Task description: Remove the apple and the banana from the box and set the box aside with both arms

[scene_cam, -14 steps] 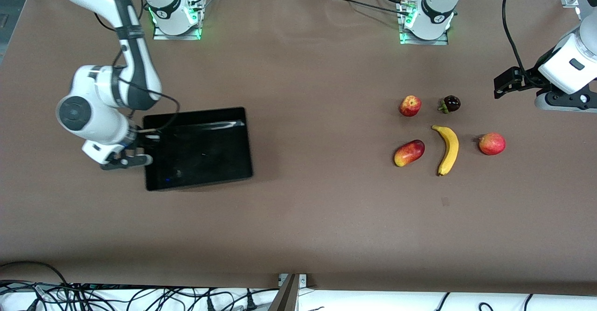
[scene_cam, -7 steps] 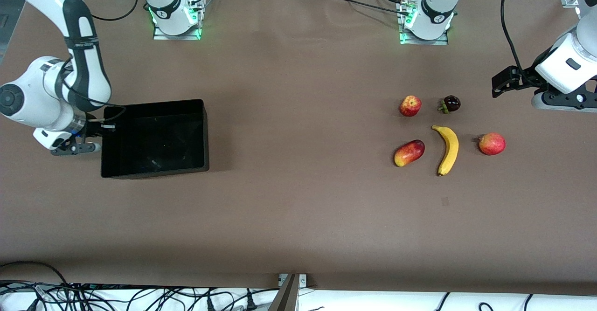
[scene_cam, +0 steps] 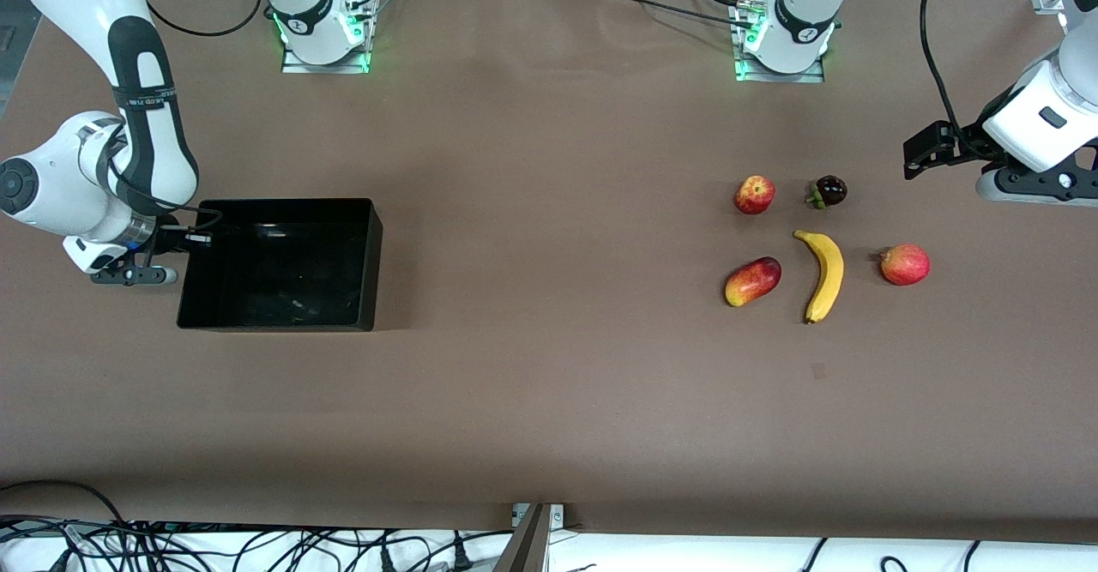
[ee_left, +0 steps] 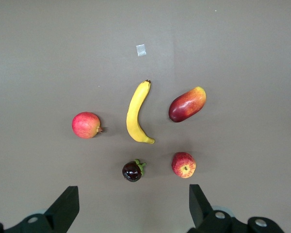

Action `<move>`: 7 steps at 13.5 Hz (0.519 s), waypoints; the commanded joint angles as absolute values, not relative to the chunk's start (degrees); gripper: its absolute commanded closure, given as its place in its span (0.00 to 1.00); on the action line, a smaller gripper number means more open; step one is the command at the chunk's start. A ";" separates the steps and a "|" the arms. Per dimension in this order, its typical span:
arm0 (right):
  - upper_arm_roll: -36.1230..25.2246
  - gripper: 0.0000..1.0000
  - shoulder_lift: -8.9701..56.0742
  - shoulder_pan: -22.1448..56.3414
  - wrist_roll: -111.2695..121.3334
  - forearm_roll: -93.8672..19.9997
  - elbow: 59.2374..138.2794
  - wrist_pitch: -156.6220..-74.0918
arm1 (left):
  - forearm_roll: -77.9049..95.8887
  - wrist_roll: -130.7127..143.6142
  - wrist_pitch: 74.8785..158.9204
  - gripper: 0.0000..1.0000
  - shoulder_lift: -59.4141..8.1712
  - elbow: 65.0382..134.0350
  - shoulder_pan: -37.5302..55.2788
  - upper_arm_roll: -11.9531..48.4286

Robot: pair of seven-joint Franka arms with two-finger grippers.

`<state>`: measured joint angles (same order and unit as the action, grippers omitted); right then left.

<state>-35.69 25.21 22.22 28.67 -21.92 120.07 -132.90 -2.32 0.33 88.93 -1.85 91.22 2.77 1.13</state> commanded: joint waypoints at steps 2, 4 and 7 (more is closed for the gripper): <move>-33.66 0.57 24.70 21.71 32.86 -23.29 119.71 -133.33 | -2.29 0.97 88.07 0.00 -1.76 90.53 2.73 1.41; -33.22 0.00 24.17 21.80 35.42 -23.73 117.87 -132.20 | -2.29 0.97 88.07 0.00 -1.67 90.53 2.72 1.41; -32.61 0.00 23.12 21.88 33.85 -23.73 111.30 -124.93 | -2.29 0.97 88.07 0.00 -1.76 90.53 2.81 1.41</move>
